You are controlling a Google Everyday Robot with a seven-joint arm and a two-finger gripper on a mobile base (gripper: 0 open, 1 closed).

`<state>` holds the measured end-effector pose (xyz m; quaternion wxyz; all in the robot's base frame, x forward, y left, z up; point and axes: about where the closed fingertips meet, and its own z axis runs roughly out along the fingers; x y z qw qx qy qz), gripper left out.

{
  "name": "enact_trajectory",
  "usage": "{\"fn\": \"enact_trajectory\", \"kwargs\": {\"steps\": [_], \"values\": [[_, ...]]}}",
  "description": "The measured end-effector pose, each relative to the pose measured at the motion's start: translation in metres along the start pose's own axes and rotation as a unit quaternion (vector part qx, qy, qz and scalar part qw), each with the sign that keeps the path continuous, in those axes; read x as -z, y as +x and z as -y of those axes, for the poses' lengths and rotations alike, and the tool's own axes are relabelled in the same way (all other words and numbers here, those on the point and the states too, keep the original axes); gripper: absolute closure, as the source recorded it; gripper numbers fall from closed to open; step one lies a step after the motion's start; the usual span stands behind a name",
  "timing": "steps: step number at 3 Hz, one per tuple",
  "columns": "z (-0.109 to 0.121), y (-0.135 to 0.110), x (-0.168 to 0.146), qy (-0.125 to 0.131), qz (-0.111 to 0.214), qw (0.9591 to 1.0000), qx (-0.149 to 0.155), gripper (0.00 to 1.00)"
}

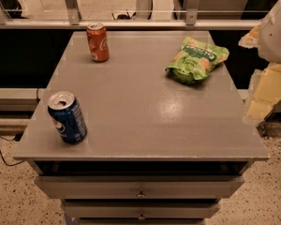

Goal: Knock coke can over

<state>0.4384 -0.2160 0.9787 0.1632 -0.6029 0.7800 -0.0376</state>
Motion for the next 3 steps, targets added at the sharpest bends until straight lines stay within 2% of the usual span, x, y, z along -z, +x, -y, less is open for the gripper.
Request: {"fn": "enact_trajectory", "kwargs": {"steps": [1,2,3], "values": [[0.0,0.0,0.0,0.0,0.0,1.0,0.0,0.0],[0.024,-0.026,-0.024,0.004,0.028,0.9995,0.012,0.0],[0.052,-0.054,-0.051,0.005,0.069,0.9975,0.017,0.0]]}}
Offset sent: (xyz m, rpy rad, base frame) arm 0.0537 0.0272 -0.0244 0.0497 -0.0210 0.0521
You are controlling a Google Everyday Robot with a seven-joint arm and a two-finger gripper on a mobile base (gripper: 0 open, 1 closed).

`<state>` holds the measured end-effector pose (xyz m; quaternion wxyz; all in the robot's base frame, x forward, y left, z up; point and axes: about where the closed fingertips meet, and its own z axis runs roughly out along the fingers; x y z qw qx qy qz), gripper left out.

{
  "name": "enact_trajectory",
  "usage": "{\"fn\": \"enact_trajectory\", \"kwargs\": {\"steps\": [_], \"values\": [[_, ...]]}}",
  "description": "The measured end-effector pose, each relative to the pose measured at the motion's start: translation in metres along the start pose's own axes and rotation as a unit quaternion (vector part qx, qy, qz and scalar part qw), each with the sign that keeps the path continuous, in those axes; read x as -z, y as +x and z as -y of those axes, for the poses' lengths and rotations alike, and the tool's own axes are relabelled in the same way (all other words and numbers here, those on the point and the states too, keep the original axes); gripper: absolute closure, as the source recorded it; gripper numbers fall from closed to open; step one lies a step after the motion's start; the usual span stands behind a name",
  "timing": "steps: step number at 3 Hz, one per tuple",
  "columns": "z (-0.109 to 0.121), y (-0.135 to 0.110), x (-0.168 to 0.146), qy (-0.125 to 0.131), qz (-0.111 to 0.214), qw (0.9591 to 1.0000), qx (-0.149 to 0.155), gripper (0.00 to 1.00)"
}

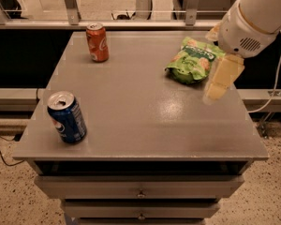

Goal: Knock coke can over

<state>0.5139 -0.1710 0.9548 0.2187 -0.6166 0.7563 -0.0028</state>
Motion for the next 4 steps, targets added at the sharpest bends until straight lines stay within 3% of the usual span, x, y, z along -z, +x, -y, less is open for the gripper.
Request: {"fn": "enact_trajectory", "kwargs": {"steps": [1,2,3,4], "values": [[0.025,-0.04,-0.033,0.003,0.064,0.9979,-0.006,0.0],[0.055,-0.098,-0.061,0.025,0.159,0.9867,-0.022,0.0],[0.055,-0.098,-0.061,0.025,0.159,0.9866,-0.022,0.0],[0.095,-0.132,-0.103,0.034,0.224,0.973,-0.046,0.0]]}}
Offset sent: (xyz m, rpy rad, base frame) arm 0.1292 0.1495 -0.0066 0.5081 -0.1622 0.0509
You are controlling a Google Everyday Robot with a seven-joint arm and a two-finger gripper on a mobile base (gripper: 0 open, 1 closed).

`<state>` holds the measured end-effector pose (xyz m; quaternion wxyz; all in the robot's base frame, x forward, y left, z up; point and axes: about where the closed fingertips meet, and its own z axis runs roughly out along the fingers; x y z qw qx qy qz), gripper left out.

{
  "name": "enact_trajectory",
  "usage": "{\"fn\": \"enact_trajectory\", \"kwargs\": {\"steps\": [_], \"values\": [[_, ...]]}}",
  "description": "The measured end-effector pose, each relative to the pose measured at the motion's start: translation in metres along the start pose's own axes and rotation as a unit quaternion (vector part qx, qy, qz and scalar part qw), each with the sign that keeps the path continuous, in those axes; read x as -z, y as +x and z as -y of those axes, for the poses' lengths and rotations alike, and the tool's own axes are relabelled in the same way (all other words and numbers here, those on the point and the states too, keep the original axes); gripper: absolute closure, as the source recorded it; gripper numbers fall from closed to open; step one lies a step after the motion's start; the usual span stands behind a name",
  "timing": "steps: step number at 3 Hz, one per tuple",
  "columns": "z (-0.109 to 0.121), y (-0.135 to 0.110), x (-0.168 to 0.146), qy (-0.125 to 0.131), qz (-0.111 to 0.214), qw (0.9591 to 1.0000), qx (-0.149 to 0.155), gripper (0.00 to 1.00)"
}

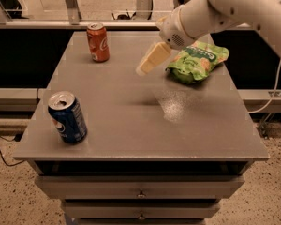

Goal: Knock coke can over

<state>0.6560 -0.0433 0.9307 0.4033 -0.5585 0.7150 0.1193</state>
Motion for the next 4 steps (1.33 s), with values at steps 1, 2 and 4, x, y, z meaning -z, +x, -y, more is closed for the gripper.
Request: {"fn": "enact_trajectory", "kwargs": {"steps": [1,2,4], "values": [[0.03,-0.01,-0.05,0.005,0.05,0.9984,-0.024,0.0],[0.058,-0.029,-0.1,0.012,0.106,0.9928,-0.054,0.0],[0.094,-0.066,-0.173,0.015,0.188,0.9765,-0.104,0.0]]}}
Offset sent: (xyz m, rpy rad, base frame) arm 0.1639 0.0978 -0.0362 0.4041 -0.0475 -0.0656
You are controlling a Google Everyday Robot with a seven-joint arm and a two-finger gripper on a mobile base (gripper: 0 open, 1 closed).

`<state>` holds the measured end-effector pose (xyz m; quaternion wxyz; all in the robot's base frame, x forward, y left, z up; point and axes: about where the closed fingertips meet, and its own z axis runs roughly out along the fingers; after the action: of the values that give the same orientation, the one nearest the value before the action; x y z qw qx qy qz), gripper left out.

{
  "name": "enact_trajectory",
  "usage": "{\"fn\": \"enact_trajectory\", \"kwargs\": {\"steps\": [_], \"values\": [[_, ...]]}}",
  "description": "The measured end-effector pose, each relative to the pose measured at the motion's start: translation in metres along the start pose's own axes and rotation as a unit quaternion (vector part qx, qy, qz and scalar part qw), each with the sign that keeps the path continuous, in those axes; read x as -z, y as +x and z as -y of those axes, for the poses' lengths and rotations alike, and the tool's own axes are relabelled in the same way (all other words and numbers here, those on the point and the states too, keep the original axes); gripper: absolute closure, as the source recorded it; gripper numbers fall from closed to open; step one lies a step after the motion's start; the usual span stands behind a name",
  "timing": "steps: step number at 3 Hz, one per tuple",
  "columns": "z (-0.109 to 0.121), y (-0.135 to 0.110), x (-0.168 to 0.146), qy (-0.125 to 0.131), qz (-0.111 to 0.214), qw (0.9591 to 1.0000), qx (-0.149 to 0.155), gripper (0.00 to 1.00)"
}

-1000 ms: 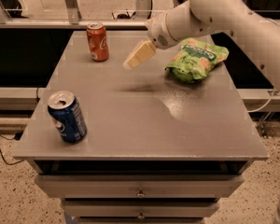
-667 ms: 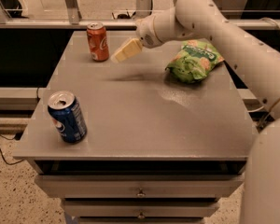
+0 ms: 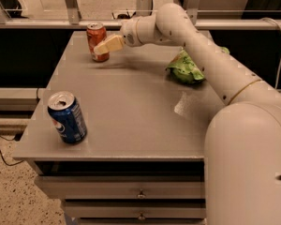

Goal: Knock coke can over

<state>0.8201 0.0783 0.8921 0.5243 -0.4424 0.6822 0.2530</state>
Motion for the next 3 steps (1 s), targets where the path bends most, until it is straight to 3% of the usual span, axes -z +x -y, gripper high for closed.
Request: {"fn": "enact_trajectory", "kwargs": {"steps": [1,2,3], "values": [[-0.005,-0.006,-0.019,-0.016,0.01,0.9994,-0.028,0.0],[-0.018,-0.008,-0.031,-0.034,0.013,0.9979,-0.053,0.16],[-0.028,-0.008,-0.032,-0.039,0.017,0.9962,-0.076,0.41]]}}
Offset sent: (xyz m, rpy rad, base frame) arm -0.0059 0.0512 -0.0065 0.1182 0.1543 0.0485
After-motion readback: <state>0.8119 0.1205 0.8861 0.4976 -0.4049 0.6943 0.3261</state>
